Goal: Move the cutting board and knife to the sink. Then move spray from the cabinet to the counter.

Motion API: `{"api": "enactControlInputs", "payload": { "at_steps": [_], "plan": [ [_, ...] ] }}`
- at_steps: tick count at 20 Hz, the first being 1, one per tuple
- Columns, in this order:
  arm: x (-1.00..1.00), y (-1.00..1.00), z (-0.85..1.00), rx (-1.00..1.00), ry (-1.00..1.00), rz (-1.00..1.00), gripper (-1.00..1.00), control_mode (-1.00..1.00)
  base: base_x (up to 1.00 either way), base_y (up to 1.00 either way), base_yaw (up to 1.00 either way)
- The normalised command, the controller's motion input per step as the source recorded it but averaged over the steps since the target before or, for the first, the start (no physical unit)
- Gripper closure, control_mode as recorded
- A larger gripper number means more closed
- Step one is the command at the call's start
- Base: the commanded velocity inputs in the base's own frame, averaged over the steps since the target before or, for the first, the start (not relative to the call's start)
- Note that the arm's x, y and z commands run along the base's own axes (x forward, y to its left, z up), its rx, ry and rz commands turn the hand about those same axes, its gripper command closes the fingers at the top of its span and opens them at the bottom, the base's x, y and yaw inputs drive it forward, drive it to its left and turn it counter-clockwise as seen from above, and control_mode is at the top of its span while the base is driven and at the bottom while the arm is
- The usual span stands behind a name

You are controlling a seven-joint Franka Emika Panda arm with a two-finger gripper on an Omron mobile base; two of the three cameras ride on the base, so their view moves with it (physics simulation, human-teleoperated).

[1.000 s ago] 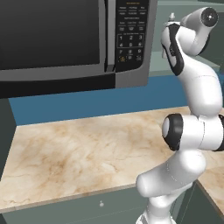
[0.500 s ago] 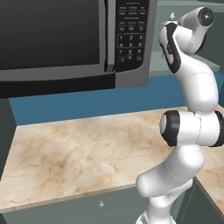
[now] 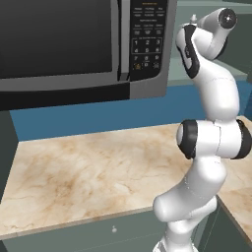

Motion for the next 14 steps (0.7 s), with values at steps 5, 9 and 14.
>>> {"api": "enactControlInputs", "payload": {
  "at_steps": [5,9,14],
  "plan": [
    [0.19,-0.08,0.00,0.00,0.00,0.01,-1.00,-1.00,0.00,0.00,0.00],
    [0.19,-0.10,0.00,0.00,0.00,0.02,-1.00,-1.00,0.00,0.00,0.00],
    [0.22,-0.06,0.00,0.00,0.00,0.02,-1.00,-1.00,0.00,0.00,0.00]
  ]
}}
